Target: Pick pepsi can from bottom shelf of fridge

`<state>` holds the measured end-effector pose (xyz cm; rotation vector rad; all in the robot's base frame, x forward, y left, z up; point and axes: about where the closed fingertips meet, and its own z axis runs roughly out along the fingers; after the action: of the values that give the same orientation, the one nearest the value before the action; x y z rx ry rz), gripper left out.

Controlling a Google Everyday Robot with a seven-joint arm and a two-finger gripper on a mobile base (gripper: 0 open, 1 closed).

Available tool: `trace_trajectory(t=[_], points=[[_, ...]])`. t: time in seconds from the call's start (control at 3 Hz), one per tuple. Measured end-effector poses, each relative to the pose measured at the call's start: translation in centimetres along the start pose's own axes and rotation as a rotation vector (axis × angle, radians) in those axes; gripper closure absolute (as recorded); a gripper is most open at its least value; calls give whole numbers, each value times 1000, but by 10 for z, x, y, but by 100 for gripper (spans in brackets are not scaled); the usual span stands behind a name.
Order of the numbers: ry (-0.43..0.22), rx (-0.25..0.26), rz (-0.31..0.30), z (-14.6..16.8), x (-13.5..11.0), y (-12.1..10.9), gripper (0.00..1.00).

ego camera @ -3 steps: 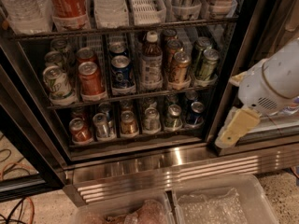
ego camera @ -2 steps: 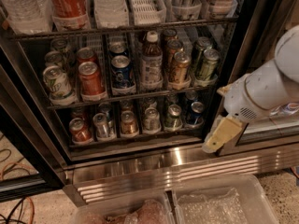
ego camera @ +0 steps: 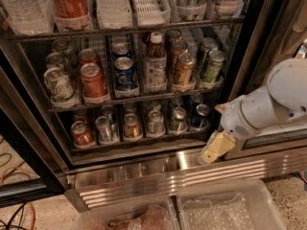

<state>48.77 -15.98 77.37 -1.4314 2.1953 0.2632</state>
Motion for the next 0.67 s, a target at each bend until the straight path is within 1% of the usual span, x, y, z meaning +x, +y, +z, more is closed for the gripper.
trace_trajectory(t=[0.33,0.67], points=[[5,-54,12,15,8,6,0],[5,-54,12,15,8,6,0]])
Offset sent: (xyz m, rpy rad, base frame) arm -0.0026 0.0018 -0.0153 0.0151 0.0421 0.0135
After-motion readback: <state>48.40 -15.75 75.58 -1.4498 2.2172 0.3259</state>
